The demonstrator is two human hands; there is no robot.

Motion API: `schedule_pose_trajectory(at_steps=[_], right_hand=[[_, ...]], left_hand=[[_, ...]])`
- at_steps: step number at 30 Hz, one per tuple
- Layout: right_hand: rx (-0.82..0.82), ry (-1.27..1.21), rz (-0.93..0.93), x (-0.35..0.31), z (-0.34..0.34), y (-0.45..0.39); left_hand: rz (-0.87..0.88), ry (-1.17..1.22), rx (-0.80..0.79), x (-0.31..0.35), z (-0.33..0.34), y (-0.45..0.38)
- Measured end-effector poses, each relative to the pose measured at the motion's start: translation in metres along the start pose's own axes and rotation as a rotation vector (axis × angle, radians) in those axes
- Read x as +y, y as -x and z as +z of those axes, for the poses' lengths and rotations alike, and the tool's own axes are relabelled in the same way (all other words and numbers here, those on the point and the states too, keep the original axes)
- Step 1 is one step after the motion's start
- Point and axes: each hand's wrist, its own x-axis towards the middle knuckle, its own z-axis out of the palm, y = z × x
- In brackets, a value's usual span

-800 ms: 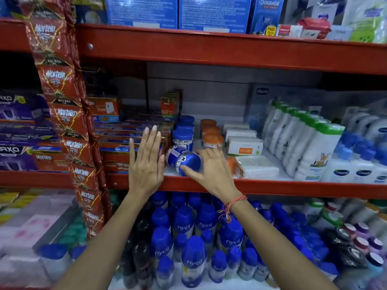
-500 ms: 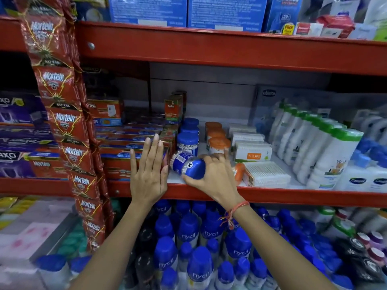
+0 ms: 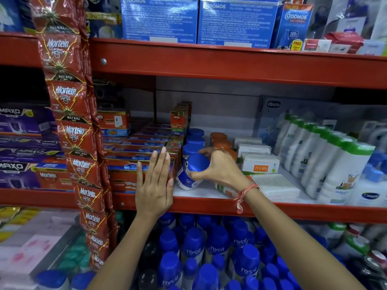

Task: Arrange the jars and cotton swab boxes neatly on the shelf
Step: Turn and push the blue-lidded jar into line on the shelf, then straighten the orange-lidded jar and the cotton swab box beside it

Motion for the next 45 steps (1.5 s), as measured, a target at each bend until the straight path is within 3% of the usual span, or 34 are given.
schedule_pose_trajectory(at_steps=[7,19,25,33,45], right_hand=[[-0.137,0.1,-0.024,-0.009,-0.006,-0.014],[-0.214,0.015,-0.048,-0.005,-0.004,-0.005],[-0.147,-0.025,-0.013,0.023,-0.032,0.019],[-0.181,0.189,0.156,0.075,-0.055,0.049],[-0.182,0.157,0.074,0.067,-0.063,0.031]], left_hand=[[0.0,-0.01,0.0,-0.001,0.0,0.001],[-0.009,0.002,-0.004,0.0,-0.001,0.0],[-0.011,0.0,-0.006,0.001,-0.001,0.001],[-0.012,0.004,-0.011,0.0,-0.001,0.001],[-0.011,0.011,-0.012,0.001,-0.002,0.001]])
